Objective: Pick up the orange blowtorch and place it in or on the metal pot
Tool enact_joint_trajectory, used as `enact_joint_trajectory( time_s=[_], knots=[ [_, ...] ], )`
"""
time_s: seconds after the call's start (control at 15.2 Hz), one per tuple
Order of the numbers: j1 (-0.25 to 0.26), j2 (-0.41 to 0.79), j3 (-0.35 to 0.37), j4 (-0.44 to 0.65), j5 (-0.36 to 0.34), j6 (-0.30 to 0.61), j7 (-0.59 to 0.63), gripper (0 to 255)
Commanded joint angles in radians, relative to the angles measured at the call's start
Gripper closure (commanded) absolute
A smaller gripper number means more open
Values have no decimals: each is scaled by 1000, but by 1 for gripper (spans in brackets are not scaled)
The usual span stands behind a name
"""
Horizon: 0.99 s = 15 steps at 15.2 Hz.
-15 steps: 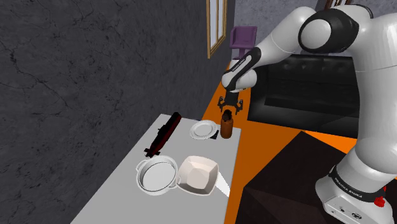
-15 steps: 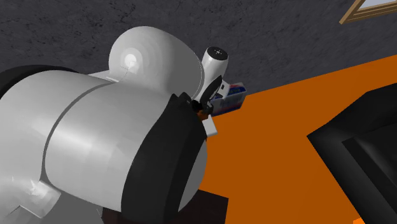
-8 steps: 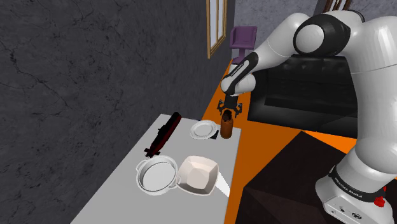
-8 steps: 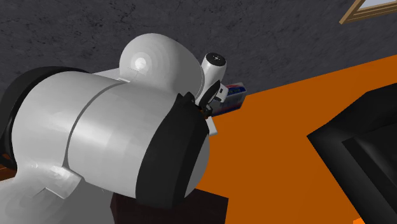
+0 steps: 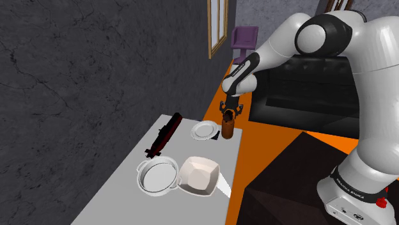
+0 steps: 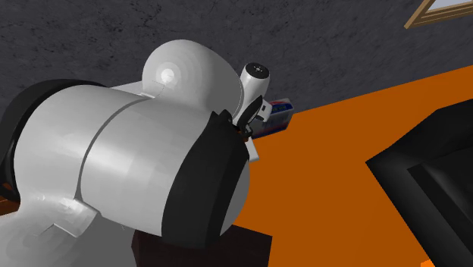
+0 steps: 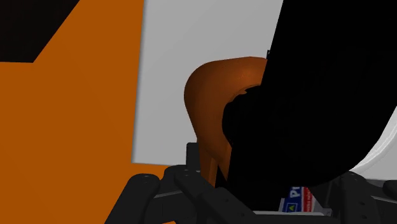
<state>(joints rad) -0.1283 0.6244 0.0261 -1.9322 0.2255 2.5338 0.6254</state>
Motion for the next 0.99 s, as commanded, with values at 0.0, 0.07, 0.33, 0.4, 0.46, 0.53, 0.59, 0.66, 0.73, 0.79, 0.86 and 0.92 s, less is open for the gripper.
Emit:
enact_joint_trajectory(
  time_s=[0.0,0.07,0.33,0.4,0.46,0.53,0.59,0.66,0.73,0.79,0.86,0.92],
  knots=[
    [0,0,0,-1,0,0,0,255],
    [0,0,0,-1,0,-1,0,255],
    [0,1,0,0,0,0,0,255],
    [1,-10,-1,-3,-1,-9,2,255],
    [1,-22,-2,-6,-2,-17,4,255],
    [2,-33,-3,-8,-4,-26,6,255],
    [3,-44,-4,-10,-5,-35,8,255],
    [3,-55,-5,-12,-7,-44,10,255],
    [4,-66,-6,-14,-8,-53,13,255],
    [4,-76,-7,-15,-9,-62,15,255],
    [5,-87,-8,-16,-11,-71,17,255],
    [5,-97,-9,-17,-12,-81,19,255]
  ],
)
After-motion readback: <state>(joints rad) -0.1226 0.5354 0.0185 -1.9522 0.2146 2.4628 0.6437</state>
